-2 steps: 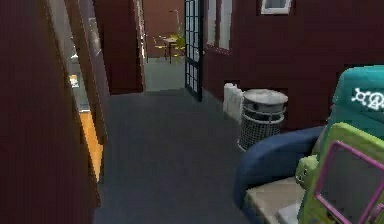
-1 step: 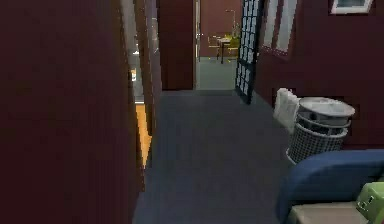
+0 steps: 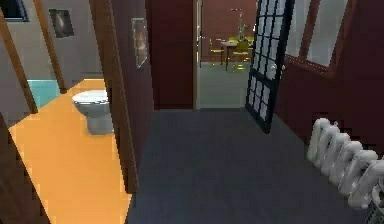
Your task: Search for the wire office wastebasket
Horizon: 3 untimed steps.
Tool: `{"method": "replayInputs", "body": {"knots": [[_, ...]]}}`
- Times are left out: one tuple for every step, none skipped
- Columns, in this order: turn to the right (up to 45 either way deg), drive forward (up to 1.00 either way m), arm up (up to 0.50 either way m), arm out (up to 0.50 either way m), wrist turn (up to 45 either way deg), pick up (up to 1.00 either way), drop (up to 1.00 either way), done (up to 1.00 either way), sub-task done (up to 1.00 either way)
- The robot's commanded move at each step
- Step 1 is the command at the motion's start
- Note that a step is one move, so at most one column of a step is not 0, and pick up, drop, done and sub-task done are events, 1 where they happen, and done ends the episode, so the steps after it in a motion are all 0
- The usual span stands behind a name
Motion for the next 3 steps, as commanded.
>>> {"method": "replayInputs", "body": {"knots": [[-12.0, 0.00, 0.00, 0.00, 0.0, 0.00, 0.00, 0.00, 0.00], [0.0, 0.20, 0.00, 0.00, 0.0, 0.00, 0.00, 0.00, 0.00], [6.0, 0.00, 0.00, 0.00, 0.0, 0.00, 0.00, 0.00, 0.00]]}}
